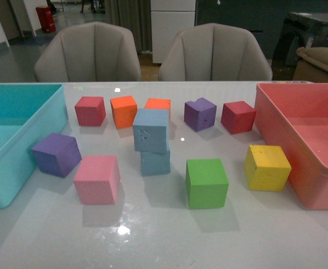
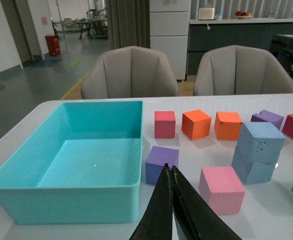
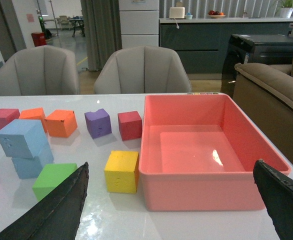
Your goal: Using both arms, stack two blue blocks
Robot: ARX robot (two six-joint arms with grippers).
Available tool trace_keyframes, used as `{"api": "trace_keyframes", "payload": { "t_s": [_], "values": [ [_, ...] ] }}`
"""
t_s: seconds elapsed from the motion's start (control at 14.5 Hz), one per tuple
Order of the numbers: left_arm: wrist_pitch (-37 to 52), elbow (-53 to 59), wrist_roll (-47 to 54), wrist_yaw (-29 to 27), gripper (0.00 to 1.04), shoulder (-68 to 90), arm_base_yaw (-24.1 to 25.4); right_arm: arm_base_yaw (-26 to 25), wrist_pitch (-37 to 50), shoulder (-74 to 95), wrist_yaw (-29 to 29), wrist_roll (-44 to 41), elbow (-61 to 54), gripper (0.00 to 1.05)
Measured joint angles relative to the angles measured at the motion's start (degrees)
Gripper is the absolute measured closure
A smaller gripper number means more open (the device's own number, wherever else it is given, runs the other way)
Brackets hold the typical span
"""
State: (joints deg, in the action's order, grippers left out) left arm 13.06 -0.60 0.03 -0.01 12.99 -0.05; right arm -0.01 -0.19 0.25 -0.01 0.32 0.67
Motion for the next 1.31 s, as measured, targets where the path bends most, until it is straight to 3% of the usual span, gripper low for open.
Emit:
{"api": "trace_keyframes", "payload": {
  "t_s": [0.21,0.34,0.69,0.76,1.17,1.31],
  "values": [
    [-2.95,0.00,0.00,0.00,1.03,-2.86,0.00,0.00,0.00,0.00,0.00,0.00,0.00,0.06],
    [-13.92,-0.02,0.00,0.02,1.03,-11.45,0.00,0.00,0.00,0.00,0.00,0.00,0.00,0.06],
    [-13.25,-0.04,0.00,0.00,1.03,-12.46,0.00,0.00,0.00,0.00,-0.02,0.00,0.00,0.06],
    [-13.25,-0.04,0.00,0.00,0.95,-12.46,0.00,0.00,0.00,0.00,0.00,-0.02,0.00,0.06],
    [-13.25,-0.02,0.00,0.00,0.08,-12.46,0.00,0.00,0.00,0.00,0.00,0.00,0.00,0.06],
    [-13.25,-0.04,0.00,0.00,0.07,-12.46,0.00,0.00,0.00,0.00,0.00,-0.02,0.00,0.06]
  ]
}}
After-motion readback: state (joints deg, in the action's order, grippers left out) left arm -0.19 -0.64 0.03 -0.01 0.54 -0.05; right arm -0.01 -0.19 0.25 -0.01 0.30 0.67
